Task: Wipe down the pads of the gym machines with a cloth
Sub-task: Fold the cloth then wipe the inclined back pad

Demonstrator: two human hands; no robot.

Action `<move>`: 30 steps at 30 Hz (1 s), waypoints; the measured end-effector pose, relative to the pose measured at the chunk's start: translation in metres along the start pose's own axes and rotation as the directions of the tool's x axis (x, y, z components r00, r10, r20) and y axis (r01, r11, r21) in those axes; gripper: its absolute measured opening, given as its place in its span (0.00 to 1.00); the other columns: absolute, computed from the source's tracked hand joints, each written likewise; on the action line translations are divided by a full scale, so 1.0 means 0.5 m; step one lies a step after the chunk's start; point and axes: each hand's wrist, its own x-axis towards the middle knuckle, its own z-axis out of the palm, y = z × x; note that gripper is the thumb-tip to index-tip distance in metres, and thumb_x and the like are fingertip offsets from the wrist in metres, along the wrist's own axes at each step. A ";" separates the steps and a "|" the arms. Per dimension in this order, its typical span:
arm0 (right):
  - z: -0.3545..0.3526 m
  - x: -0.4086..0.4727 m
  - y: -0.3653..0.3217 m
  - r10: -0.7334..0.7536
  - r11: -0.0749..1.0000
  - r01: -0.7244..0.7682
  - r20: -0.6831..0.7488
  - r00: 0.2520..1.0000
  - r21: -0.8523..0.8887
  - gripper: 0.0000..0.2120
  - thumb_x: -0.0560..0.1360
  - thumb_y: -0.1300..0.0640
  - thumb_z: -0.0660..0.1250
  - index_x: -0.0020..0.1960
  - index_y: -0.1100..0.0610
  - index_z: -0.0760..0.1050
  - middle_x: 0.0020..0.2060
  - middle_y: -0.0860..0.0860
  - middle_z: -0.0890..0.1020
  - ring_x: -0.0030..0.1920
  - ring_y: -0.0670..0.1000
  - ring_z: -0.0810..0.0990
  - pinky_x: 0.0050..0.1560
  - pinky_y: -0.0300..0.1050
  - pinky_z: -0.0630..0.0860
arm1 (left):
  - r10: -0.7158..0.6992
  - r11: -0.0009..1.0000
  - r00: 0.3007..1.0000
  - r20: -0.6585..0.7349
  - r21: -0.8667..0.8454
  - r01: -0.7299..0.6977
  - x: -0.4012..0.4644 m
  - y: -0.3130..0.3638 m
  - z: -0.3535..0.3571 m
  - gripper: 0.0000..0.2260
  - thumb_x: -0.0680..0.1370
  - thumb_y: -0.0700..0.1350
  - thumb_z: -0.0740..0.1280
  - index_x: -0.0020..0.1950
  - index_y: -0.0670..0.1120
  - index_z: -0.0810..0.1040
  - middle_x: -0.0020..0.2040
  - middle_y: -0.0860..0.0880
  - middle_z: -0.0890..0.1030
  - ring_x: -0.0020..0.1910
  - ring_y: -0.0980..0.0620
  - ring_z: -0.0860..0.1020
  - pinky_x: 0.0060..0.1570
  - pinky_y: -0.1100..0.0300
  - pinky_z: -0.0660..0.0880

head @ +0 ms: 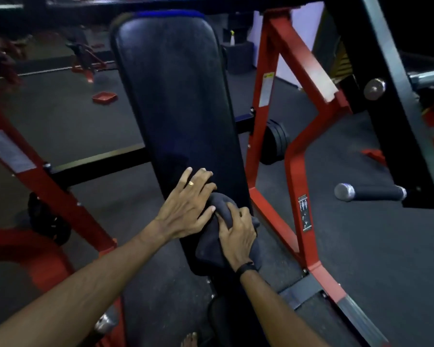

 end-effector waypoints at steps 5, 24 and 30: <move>0.047 0.016 0.054 0.240 0.965 -0.223 -0.118 0.964 0.140 0.21 0.80 0.42 0.61 0.65 0.55 0.75 0.53 0.52 0.75 0.51 0.52 0.76 0.51 0.44 0.72 | 0.183 0.970 0.982 0.043 0.156 -0.187 0.049 -0.050 0.088 0.23 0.79 0.52 0.61 0.67 0.37 0.76 0.74 0.35 0.69 0.76 0.37 0.64 0.78 0.40 0.53; 0.238 0.023 0.288 0.784 0.618 -0.703 -0.206 0.585 0.353 0.48 0.67 0.19 0.54 0.74 0.52 0.71 0.65 0.58 0.72 0.66 0.60 0.72 0.66 0.60 0.70 | 0.407 0.852 0.909 0.088 0.322 -0.412 0.103 -0.162 0.233 0.24 0.82 0.52 0.54 0.73 0.39 0.67 0.78 0.33 0.60 0.78 0.33 0.59 0.75 0.31 0.52; 0.279 -0.057 0.273 0.913 0.407 -0.796 -0.181 0.365 0.448 0.52 0.64 0.15 0.50 0.78 0.45 0.63 0.65 0.60 0.68 0.62 0.63 0.74 0.63 0.58 0.74 | 0.402 0.853 0.911 0.089 0.325 -0.408 0.103 -0.158 0.231 0.24 0.82 0.52 0.54 0.73 0.39 0.68 0.78 0.33 0.61 0.78 0.33 0.59 0.75 0.31 0.53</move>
